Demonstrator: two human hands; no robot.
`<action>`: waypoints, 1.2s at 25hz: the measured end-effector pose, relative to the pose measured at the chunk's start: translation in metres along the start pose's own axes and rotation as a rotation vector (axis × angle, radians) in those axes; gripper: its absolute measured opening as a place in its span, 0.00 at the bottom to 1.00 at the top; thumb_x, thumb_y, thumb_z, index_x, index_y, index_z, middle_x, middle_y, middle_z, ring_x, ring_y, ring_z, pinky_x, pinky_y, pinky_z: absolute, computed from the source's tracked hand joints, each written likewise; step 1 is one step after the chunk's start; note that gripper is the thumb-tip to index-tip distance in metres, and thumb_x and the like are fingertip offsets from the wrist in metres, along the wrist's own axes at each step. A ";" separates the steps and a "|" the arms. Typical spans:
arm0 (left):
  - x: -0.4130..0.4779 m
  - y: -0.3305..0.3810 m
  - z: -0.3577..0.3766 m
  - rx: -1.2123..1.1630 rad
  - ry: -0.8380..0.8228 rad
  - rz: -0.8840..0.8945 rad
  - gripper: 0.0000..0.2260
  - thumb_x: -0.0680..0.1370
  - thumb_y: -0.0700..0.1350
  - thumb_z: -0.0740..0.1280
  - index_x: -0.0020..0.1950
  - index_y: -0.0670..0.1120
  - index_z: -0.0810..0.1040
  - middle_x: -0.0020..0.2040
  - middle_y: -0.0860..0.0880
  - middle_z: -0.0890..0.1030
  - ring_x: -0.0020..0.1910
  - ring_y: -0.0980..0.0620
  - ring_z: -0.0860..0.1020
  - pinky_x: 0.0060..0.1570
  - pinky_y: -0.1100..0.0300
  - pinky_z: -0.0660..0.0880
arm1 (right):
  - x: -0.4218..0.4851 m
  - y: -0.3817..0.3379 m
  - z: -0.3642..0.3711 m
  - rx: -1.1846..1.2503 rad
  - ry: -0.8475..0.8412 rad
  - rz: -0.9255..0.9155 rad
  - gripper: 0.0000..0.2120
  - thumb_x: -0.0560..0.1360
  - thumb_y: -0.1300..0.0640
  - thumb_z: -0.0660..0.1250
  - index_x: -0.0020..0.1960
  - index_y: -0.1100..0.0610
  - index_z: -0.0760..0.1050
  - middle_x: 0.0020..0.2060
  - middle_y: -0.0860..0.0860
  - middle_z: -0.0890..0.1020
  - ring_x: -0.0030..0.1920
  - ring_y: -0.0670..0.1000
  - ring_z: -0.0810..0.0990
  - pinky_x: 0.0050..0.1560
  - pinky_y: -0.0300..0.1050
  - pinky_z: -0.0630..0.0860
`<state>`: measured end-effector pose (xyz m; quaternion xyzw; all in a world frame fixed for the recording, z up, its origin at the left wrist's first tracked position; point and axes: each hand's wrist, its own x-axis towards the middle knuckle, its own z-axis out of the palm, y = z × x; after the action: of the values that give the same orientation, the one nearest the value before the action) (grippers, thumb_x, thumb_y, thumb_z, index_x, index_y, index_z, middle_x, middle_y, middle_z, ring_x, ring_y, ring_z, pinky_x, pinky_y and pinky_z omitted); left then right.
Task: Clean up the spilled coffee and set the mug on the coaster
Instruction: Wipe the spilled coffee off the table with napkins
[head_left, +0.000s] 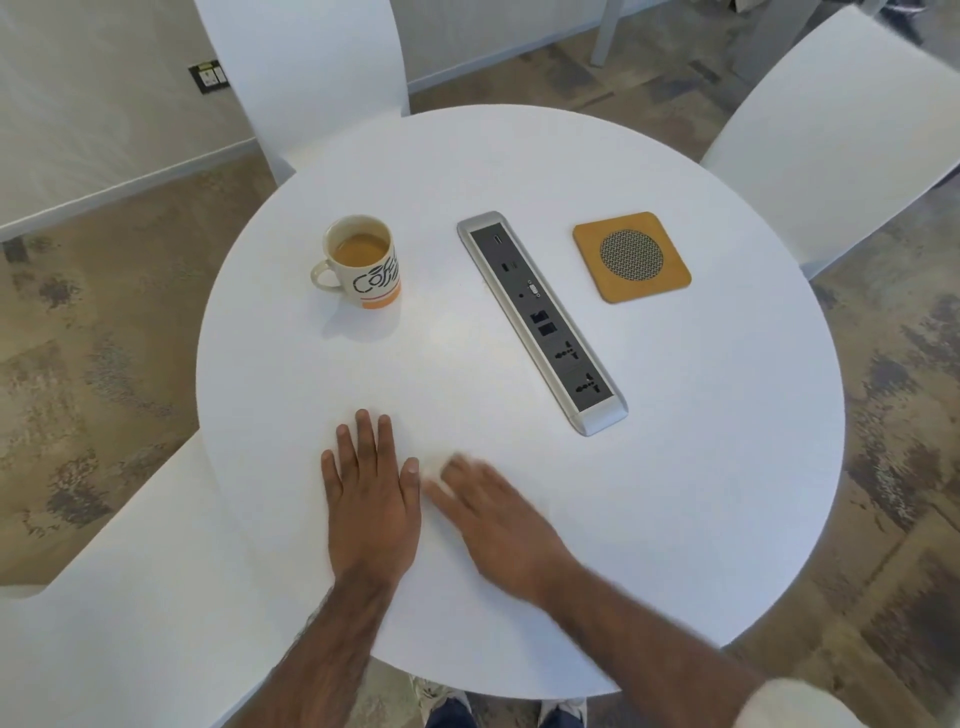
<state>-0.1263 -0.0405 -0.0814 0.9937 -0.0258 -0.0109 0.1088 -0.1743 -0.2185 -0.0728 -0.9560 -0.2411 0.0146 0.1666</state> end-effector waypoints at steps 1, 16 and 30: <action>0.001 0.000 0.000 -0.001 0.003 -0.001 0.28 0.85 0.55 0.46 0.83 0.44 0.54 0.84 0.43 0.52 0.82 0.40 0.52 0.80 0.41 0.50 | 0.036 0.012 -0.002 0.007 0.020 0.028 0.30 0.77 0.64 0.52 0.79 0.57 0.63 0.75 0.60 0.70 0.78 0.61 0.64 0.80 0.55 0.58; 0.002 0.000 -0.016 -0.116 -0.074 0.085 0.27 0.85 0.53 0.47 0.82 0.44 0.56 0.84 0.45 0.51 0.83 0.42 0.50 0.79 0.41 0.54 | 0.010 0.032 -0.032 0.247 0.337 0.526 0.22 0.78 0.68 0.57 0.67 0.56 0.77 0.64 0.51 0.78 0.64 0.50 0.74 0.65 0.48 0.73; -0.015 0.228 -0.052 -1.066 -0.290 0.015 0.08 0.81 0.42 0.67 0.59 0.47 0.83 0.53 0.52 0.85 0.50 0.57 0.83 0.47 0.71 0.76 | -0.082 0.056 -0.119 0.987 0.911 1.138 0.08 0.77 0.56 0.73 0.56 0.49 0.79 0.50 0.50 0.84 0.48 0.50 0.84 0.45 0.51 0.82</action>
<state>-0.1513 -0.2508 0.0188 0.7892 -0.0387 -0.1586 0.5921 -0.2085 -0.3407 0.0172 -0.6629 0.3957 -0.1851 0.6081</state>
